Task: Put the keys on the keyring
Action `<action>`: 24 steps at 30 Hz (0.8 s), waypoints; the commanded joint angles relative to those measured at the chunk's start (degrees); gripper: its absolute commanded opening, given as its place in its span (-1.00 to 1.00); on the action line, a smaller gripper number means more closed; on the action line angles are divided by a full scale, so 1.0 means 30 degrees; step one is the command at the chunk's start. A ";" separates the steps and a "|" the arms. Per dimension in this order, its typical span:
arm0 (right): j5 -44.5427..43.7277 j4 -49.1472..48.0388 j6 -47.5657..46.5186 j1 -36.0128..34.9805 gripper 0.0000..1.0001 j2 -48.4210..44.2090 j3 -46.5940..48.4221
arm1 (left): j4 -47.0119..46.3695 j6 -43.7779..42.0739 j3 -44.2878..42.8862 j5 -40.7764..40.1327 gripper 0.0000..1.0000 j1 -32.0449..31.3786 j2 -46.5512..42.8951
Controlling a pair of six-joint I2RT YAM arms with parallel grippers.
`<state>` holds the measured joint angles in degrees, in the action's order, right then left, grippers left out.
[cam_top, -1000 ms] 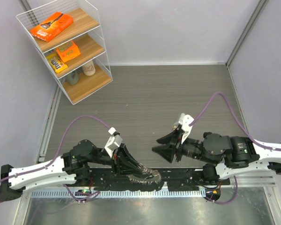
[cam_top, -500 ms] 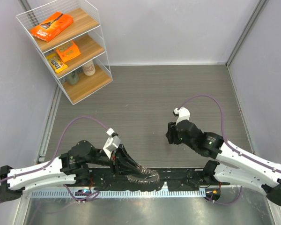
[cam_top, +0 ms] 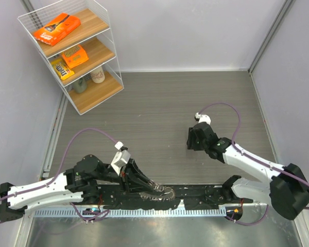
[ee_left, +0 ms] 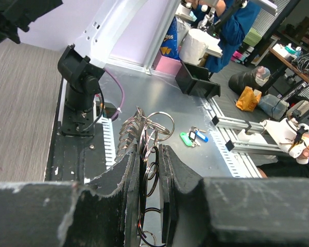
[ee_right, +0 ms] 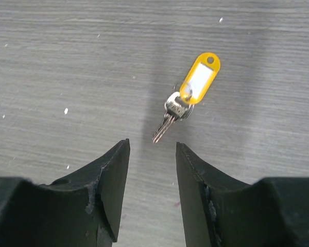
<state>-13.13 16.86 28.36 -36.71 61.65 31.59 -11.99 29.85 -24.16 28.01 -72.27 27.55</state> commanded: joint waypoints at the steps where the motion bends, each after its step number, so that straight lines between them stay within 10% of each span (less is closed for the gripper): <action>1: 0.0828 -0.2777 -0.1072 0.1188 -0.04 0.1653 0.0834 | -0.1013 -0.0280 0.0027 -0.0049 -1.00 -0.0051 -0.0306; 24: 0.2031 -0.5327 -0.2305 0.3330 -0.04 0.6344 0.1627 | 0.0012 -0.0691 0.0115 -0.0020 -1.00 -0.0080 -0.1449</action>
<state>-7.90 4.64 21.50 -27.00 79.83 36.75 -9.82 28.71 -23.64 28.05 -72.29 24.14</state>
